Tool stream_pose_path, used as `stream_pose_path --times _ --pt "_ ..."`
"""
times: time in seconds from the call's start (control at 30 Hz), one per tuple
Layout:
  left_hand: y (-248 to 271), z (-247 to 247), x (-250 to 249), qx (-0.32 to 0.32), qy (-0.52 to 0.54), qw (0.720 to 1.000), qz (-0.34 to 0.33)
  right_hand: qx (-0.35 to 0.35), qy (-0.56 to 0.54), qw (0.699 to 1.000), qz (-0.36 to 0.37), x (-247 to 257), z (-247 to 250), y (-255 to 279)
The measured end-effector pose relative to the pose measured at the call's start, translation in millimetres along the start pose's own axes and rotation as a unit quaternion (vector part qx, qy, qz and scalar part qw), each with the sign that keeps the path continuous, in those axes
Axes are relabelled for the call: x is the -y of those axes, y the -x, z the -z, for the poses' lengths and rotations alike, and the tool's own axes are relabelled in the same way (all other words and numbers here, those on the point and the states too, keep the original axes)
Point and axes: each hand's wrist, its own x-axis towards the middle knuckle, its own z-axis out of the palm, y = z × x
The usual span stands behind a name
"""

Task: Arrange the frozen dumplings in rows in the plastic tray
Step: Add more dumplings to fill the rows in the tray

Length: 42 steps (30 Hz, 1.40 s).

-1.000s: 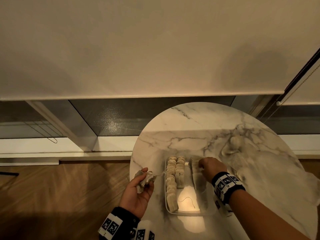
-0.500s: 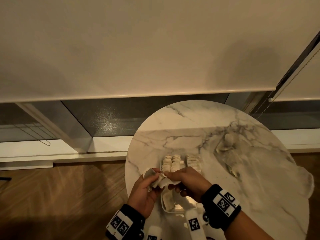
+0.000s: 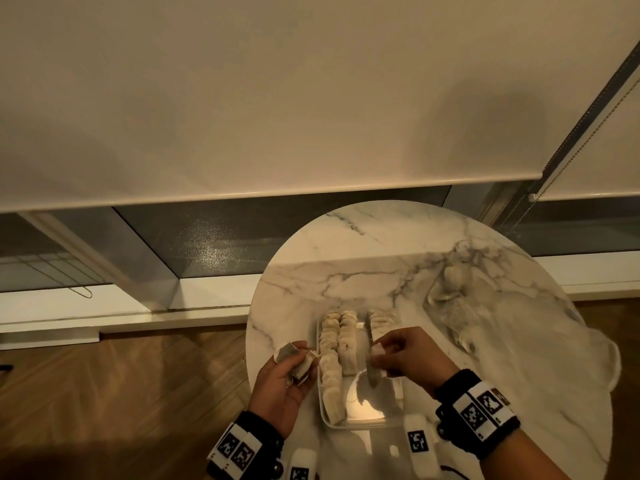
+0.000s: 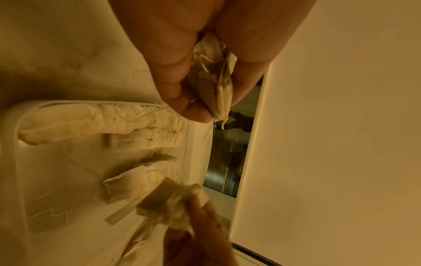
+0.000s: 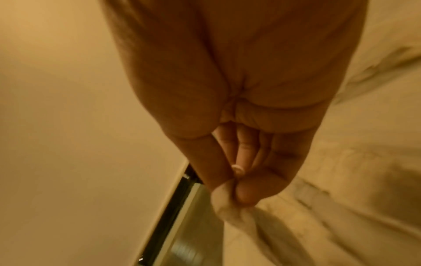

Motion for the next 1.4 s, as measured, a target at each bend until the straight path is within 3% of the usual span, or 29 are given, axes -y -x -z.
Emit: stream_pose_path --times 0.1,0.17,0.27,0.43,0.77,1.1,1.2,1.4 --pt "-2 0 -2 -0.009 0.010 1.000 0.001 -0.093 0.118 0.989 0.004 -26 12 -17" --pt "-3 0 -2 -0.012 0.012 1.000 0.003 -0.107 0.211 0.972 0.010 -39 15 -22" --pt "-4 1 -2 -0.016 0.013 1.000 0.005 -0.074 0.279 0.957 0.011 -48 13 -24" --pt "-5 1 -3 -0.017 0.020 1.000 0.007 0.069 0.380 0.923 0.004 -47 5 -27" --pt "-6 1 -5 -0.013 0.026 1.000 0.008 0.048 0.566 0.822 0.036 -18 0 -51" --pt "-7 5 -7 -0.004 0.034 0.999 0.002 0.054 0.635 0.769 0.047 3 -12 -66" --pt "-5 7 -9 0.001 0.038 0.999 0.001 0.023 0.615 0.786 0.056 -3 -5 -64" --pt "-4 16 -7 -0.014 0.051 0.999 -0.004 -0.114 0.436 0.893 0.009 -26 -10 -44"
